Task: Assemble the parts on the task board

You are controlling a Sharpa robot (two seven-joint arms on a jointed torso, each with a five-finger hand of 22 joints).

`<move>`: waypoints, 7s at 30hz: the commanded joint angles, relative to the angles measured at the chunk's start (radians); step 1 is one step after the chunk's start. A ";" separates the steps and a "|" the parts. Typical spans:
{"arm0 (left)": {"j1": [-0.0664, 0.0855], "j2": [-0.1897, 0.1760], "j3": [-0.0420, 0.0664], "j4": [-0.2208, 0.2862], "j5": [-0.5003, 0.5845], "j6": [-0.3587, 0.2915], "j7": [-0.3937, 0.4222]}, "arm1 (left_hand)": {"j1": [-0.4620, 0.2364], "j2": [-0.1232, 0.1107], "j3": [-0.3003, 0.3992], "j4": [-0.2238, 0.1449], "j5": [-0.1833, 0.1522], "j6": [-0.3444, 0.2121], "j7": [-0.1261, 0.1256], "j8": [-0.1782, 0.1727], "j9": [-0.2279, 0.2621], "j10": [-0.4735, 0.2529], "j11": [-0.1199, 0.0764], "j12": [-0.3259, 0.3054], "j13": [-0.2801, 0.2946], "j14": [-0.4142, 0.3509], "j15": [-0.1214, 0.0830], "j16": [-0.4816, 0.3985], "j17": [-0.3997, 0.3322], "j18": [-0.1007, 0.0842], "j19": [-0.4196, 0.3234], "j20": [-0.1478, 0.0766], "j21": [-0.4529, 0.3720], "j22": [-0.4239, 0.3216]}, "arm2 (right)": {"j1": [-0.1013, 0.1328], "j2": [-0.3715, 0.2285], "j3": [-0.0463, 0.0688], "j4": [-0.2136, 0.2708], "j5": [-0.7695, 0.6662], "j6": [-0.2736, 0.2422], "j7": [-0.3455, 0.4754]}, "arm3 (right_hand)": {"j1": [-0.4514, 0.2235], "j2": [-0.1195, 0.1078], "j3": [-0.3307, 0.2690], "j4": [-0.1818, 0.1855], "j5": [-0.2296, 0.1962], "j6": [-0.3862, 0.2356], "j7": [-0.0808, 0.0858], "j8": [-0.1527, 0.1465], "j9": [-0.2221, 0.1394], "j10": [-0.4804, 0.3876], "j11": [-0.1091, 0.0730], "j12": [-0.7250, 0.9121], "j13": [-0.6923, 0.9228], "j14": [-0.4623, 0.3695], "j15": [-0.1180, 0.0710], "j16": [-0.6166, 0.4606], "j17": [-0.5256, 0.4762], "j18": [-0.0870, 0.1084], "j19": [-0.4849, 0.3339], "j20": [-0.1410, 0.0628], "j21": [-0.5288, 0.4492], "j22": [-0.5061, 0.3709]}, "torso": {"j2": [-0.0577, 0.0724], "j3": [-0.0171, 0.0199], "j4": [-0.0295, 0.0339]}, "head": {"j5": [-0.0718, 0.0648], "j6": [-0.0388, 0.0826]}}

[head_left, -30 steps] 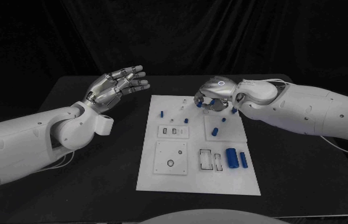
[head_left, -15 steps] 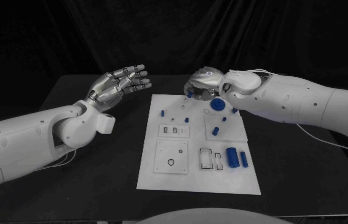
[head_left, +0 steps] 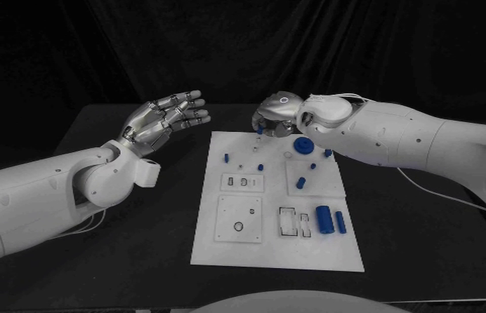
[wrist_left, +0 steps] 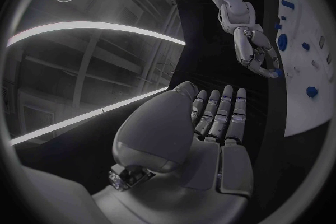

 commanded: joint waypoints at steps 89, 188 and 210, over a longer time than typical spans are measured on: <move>-0.001 -0.003 0.001 -0.011 0.003 0.024 -0.019 | -0.002 -0.009 0.021 0.000 0.001 -0.003 0.042 -0.002 0.000 -0.009 0.005 0.001 -0.001 -0.016 0.001 -0.003 -0.001 -0.004 -0.016 0.003 -0.012 -0.005 | -0.013 -0.241 0.000 0.192 0.118 -0.208 -0.004 | -0.015 0.009 -0.119 0.078 -0.247 -0.080 -0.039 -0.101 -0.208 0.015 -0.020 0.307 0.280 -0.163 -0.003 -0.215 -0.316 0.021 0.023 -0.007 -0.075 0.201 | -0.002 -0.0011 -0.0095 | 0.008 0.008; -0.006 -0.013 0.001 -0.006 0.002 0.040 -0.016 | -0.003 -0.011 0.032 -0.001 0.001 -0.003 0.038 -0.003 0.000 -0.013 0.003 0.001 0.000 -0.019 0.002 0.000 -0.001 -0.004 -0.020 0.004 -0.014 -0.006 | -0.068 -0.285 0.000 0.161 0.123 0.069 -0.186 | -0.051 -0.010 -0.242 0.219 -0.079 -0.021 -0.001 -0.065 -0.072 0.584 -0.031 1.142 1.159 0.166 0.005 0.314 0.594 -0.008 0.104 0.003 0.003 0.263 | 0.002 -0.0013 -0.0076 | -0.001 0.020; -0.006 -0.018 0.001 -0.009 0.002 0.038 -0.018 | -0.002 -0.012 0.035 -0.002 0.002 -0.005 0.038 -0.004 0.000 -0.015 0.002 0.001 0.000 -0.020 0.003 0.000 0.000 -0.004 -0.019 0.004 -0.014 -0.007 | -0.059 -0.326 0.000 0.238 0.123 -0.062 -0.170 | -0.056 -0.012 -0.237 0.214 0.008 0.003 -0.009 -0.050 -0.046 0.584 -0.038 1.142 1.159 0.166 -0.001 0.314 0.594 -0.008 0.104 -0.002 0.003 0.263 | 0.002 -0.0006 -0.0102 | 0.005 0.026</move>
